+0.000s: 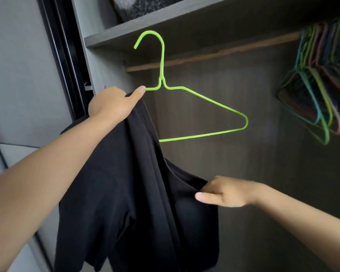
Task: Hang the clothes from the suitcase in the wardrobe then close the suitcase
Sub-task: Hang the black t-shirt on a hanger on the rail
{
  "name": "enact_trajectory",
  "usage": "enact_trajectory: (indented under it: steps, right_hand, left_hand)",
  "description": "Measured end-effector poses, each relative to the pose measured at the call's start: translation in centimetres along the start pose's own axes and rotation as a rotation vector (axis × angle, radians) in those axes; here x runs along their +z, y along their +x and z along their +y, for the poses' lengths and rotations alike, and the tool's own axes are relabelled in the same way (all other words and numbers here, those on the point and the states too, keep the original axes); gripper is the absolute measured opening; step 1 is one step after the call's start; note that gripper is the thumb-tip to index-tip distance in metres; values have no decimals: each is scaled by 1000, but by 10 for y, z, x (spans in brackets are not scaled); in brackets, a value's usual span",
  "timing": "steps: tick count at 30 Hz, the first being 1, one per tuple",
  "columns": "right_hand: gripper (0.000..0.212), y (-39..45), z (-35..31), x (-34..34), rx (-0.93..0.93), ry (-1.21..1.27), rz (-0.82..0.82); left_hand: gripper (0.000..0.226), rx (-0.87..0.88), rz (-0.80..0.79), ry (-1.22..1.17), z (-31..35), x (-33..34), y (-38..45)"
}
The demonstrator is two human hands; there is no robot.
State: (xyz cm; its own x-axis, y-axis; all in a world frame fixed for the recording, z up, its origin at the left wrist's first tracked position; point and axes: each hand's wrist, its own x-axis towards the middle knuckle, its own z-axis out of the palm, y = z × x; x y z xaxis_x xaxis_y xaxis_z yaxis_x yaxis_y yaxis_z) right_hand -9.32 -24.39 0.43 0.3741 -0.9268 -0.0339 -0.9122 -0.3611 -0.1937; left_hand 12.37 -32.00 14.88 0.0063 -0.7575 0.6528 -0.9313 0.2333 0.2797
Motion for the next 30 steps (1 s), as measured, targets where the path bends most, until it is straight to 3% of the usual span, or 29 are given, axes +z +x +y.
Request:
enact_trajectory:
  steps: [2, 4, 7, 9, 11, 13, 16, 18, 23, 27, 30]
  right_hand:
    - [51, -2, 10, -9, 101, -315, 166]
    - [40, -4, 24, -23, 171, -396, 410]
    - [21, -12, 42, -40, 137, -86, 678]
    - [16, -18, 47, -44, 125, -56, 944]
    - [27, -28, 43, -47, 149, 55, 1146]
    - [57, -34, 41, -54, 200, 246, 1219]
    - [79, -36, 49, -69, 276, 431, 1235]
    - [68, -32, 58, -74, 263, 431, 1183]
    - [45, -42, 64, -84, 208, 162, 1082]
    - [26, -52, 64, -91, 230, -35, 813]
    - [31, -62, 67, -92, 171, -96, 659]
  left_hand:
    - [67, -3, 30, -5, -12, 2, 1]
    - [66, -19, 46, -28, -21, 5, 0]
    - [64, -52, 37, -78, -31, 11, -3]
    - [63, -77, 35, -124, -37, 17, -5]
    - [62, -94, 41, -184, -40, 24, -10]
    - [62, -82, 38, -244, -41, 31, -16]
    - [61, -27, 10, -335, -35, 41, -23]
    - [60, -26, -4, -369, -32, 46, -24]
    - [55, 16, -74, -331, -25, 59, -21]
    - [53, 97, 9, -298, -10, 60, -25]
    - [54, 127, 99, -267, 1, 56, -27]
